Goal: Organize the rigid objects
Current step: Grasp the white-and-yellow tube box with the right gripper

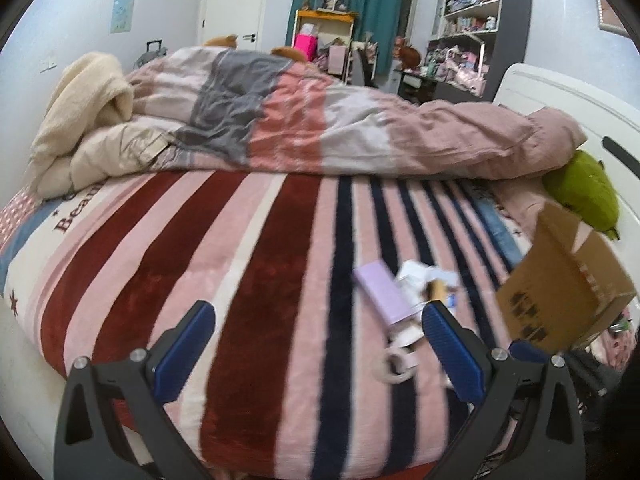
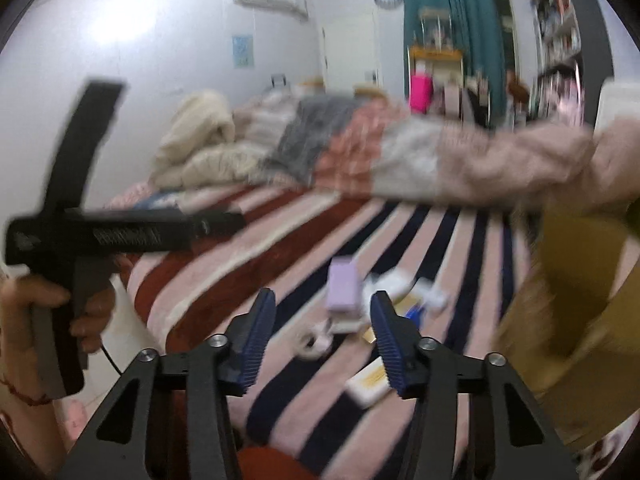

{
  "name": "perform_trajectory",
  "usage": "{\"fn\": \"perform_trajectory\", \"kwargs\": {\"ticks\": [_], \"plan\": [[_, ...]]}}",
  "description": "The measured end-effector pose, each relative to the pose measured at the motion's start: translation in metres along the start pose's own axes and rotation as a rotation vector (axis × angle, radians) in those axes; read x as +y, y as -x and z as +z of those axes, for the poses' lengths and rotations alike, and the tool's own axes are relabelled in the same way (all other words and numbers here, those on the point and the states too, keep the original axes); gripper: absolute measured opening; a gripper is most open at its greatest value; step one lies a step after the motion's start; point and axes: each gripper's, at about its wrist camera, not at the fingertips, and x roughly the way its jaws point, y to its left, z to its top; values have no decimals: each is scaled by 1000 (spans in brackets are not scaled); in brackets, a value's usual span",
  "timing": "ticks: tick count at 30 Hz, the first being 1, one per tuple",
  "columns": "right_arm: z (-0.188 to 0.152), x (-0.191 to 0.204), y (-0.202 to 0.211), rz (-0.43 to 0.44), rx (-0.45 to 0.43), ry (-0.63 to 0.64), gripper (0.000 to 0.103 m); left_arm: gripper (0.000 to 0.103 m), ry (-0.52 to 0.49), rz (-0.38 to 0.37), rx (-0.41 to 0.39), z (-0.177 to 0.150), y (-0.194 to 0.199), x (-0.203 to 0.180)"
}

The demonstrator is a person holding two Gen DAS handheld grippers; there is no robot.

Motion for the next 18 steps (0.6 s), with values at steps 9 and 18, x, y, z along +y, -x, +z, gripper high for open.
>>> {"fn": "perform_trajectory", "kwargs": {"ticks": [9, 18], "plan": [[-50, -30, -91, -313, 223, -99, 60, 102, -58, -5, -5, -8, -35, 26], [-35, -44, -108, -363, 199, -131, 32, 102, -123, 1, -78, -6, -35, 13]]}}
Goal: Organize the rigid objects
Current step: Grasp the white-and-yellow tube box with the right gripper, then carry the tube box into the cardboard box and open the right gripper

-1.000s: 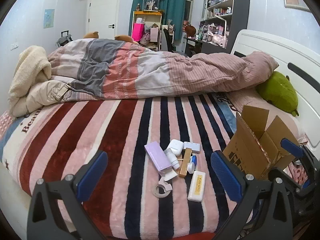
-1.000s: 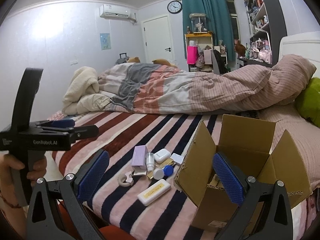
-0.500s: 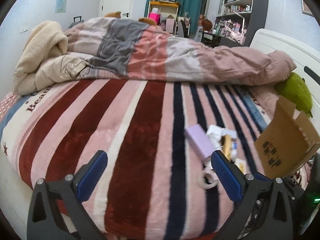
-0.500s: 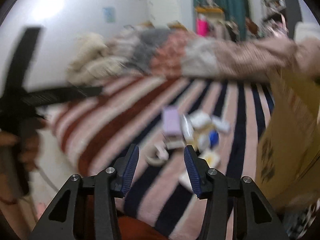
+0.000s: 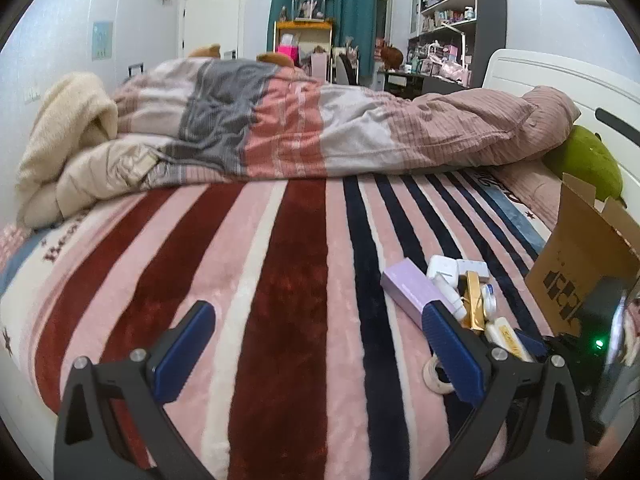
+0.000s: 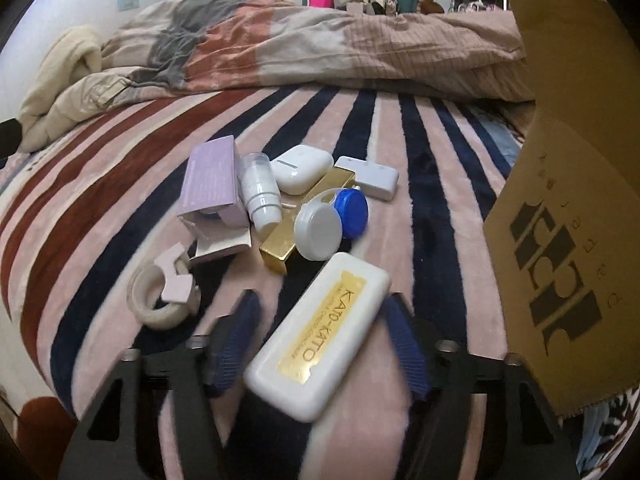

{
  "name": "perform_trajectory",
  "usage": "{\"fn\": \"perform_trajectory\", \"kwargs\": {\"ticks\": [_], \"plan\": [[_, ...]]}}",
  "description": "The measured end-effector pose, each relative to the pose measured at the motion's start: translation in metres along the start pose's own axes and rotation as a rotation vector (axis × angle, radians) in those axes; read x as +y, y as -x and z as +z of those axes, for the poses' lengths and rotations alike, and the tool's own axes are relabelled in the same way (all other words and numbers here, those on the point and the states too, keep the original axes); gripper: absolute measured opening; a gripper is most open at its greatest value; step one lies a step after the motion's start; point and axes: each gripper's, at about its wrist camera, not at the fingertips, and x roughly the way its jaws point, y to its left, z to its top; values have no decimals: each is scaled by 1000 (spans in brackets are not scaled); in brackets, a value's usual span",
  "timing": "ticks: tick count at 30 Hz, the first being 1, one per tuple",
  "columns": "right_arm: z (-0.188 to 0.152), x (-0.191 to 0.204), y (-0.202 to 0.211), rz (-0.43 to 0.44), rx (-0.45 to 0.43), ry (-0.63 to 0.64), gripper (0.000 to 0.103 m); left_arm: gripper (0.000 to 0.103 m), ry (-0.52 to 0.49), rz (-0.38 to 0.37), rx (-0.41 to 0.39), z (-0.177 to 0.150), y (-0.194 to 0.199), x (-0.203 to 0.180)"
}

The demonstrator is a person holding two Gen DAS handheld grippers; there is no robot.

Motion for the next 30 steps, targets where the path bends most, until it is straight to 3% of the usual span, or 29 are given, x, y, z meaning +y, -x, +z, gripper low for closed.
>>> {"fn": "perform_trajectory", "kwargs": {"ticks": [2, 4, 7, 13, 15, 20, 22, 24, 27, 30], "plan": [[-5, 0, 8, -17, -9, 52, 31, 102, -31, 2, -38, -2, 3, -6], [-17, 1, 21, 13, -26, 123, 31, 102, -55, -19, -19, -3, 3, -11], [-25, -4, 26, 50, 26, 180, 31, 102, -41, -89, 31, -4, -1, -16], [-28, -3, 28, 29, 25, 189, 31, 102, -43, -260, 99, 0, -10, -38], [-25, 0, 37, 56, -4, 203, 31, 102, -79, -328, 98, 6, -7, -50], [1, 8, 84, 217, -174, 275, 31, 100, -92, -544, 134, 37, 4, -67], [19, 6, 107, 291, -243, 285, 31, 90, -99, -598, 142, 54, 11, -75], [32, 1, 124, 341, -288, 279, 31, 68, -93, -631, 156, 73, 16, -84], [52, -10, 146, 362, -367, 287, 31, 44, -101, -731, 186, 96, 20, -107], [71, -34, 165, 349, -426, 263, 31, 38, -130, -811, 200, 118, 23, -142]]}}
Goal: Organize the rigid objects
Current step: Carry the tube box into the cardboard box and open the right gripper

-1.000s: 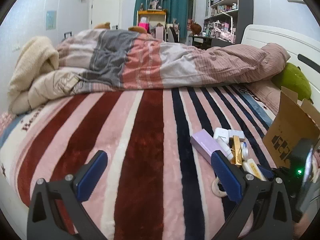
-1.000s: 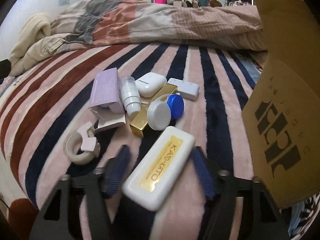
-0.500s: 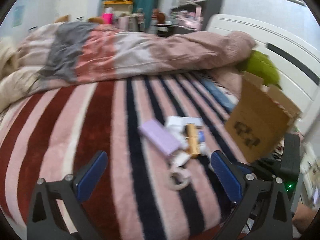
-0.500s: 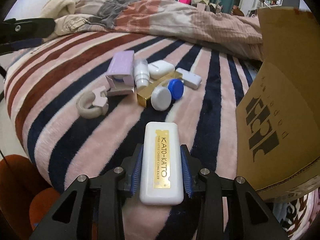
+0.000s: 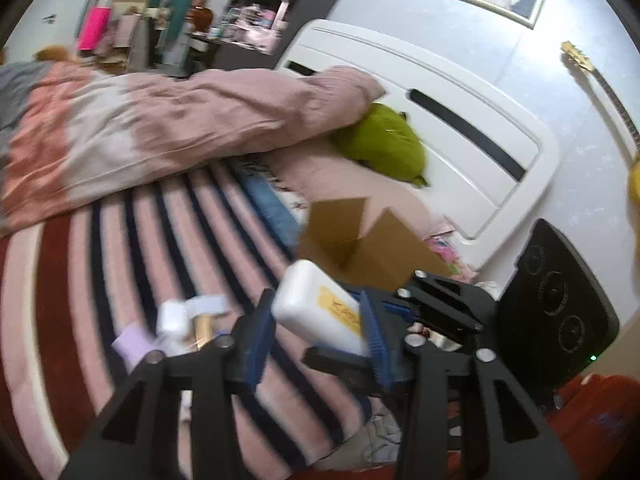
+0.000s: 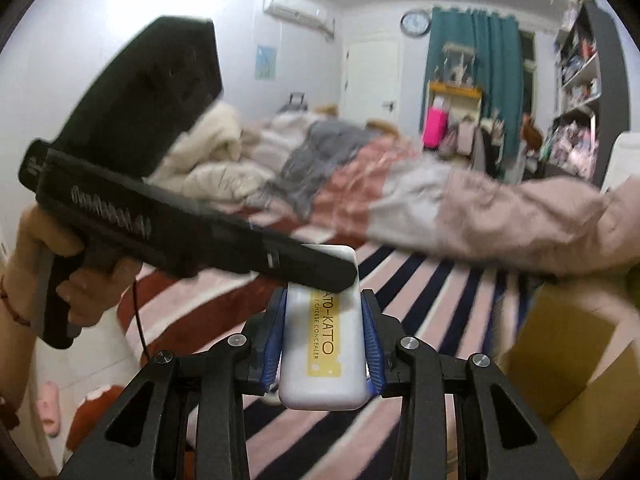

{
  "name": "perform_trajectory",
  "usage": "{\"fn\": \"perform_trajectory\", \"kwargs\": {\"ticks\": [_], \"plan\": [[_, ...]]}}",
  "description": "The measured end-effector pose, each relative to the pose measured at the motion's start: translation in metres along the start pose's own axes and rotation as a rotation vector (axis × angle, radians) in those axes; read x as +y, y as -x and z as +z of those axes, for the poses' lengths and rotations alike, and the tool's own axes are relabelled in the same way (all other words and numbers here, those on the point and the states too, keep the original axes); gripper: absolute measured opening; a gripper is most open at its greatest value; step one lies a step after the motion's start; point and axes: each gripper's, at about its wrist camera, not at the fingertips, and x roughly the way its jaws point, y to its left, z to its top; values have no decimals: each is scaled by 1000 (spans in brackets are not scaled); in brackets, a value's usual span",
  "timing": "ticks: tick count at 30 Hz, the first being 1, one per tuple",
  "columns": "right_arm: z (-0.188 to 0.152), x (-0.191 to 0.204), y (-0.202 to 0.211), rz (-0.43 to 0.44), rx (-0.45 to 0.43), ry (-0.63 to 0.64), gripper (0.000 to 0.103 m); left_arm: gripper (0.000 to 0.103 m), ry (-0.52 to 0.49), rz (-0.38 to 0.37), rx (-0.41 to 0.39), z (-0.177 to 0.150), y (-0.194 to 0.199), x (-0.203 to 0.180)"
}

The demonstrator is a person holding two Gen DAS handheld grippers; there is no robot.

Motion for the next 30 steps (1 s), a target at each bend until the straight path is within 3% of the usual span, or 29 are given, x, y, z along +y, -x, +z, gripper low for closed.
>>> {"fn": "perform_trajectory", "kwargs": {"ticks": [5, 9, 14, 17, 19, 20, 21, 25, 29, 30], "plan": [[7, -50, 26, -57, -14, -54, 31, 37, -40, -40, 67, 44, -54, -37], [2, -100, 35, -110, 57, -132, 31, 37, -61, -40, 179, 68, -114, -55], [-12, -153, 20, -123, 288, -227, 31, 37, -39, -31, 331, 70, -173, -59], [-19, -165, 13, -129, 393, -225, 31, 37, -40, -9, 367, 66, -185, -60], [-23, -169, 7, -131, 448, -226, 31, 49, -56, 28, 360, 65, -186, -61], [-26, -170, 5, -141, 466, -218, 32, 65, -61, 47, 348, 65, -183, -61], [-27, -170, 4, -159, 484, -207, 38, 75, -67, 76, 324, 66, -177, -62], [-27, -151, 16, -162, 441, -184, 52, 76, -77, 166, 223, 66, -132, -53], [-9, -118, 27, -64, 296, -134, 89, 86, -71, 384, 86, 48, -66, -31], [-4, -104, 29, -33, 257, -108, 93, 86, -69, 428, 55, 40, -47, -23]]}}
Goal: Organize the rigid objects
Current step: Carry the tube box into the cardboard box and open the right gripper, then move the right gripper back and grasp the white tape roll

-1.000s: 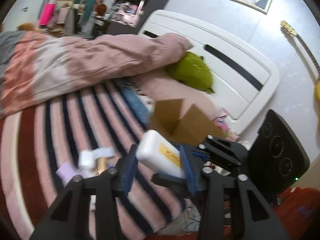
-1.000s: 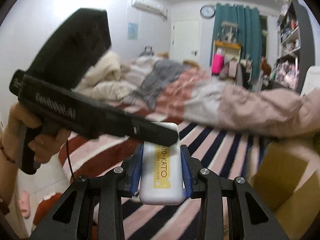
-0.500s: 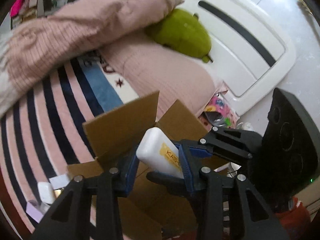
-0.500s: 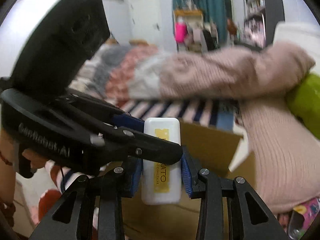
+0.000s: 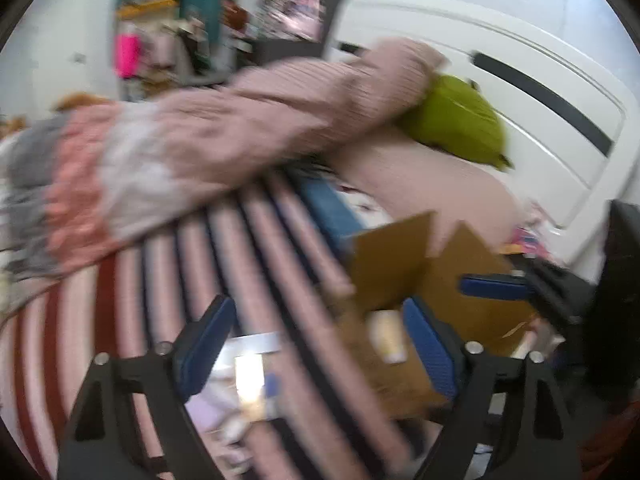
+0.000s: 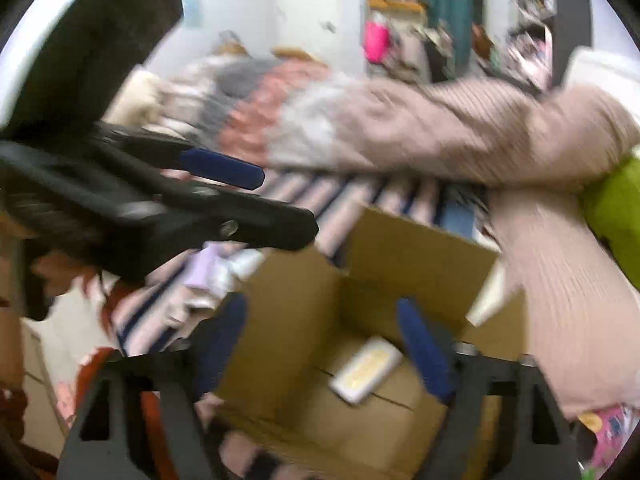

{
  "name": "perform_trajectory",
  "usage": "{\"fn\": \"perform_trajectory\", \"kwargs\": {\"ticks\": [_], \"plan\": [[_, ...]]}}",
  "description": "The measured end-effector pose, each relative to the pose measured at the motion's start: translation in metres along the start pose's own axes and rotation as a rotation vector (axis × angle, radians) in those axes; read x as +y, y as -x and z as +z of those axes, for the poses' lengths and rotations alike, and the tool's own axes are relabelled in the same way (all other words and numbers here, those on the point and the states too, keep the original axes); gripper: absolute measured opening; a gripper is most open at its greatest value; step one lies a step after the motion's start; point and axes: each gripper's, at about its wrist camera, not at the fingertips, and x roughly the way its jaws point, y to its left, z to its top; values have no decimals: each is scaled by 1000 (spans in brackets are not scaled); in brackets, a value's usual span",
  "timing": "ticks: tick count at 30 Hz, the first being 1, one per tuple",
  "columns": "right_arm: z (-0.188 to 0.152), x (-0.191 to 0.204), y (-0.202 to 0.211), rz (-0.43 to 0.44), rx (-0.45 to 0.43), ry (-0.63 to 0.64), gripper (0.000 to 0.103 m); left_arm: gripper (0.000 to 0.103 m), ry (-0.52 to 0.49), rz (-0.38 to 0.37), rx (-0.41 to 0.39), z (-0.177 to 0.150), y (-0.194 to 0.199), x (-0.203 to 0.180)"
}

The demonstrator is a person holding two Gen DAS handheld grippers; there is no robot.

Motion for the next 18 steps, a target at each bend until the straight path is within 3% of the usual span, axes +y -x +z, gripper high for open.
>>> {"fn": "perform_trajectory", "kwargs": {"ticks": [6, 9, 15, 16, 18], "plan": [[12, 81, -24, 263, -59, 131, 93, 87, 71, 194, -35, -69, 33, 82], [8, 109, -50, 287, -40, 147, 93, 87, 132, 210, -30, -102, 37, 115], [-28, 136, -123, 322, 119, 115, 92, 87, 190, 228, -21, -156, 30, 147], [-40, 137, -137, 311, 139, 110, 90, 87, 201, 220, -16, -162, 27, 151], [-56, 142, -158, 270, 179, 130, 66, 87, 220, 197, -5, -173, 19, 157]]}}
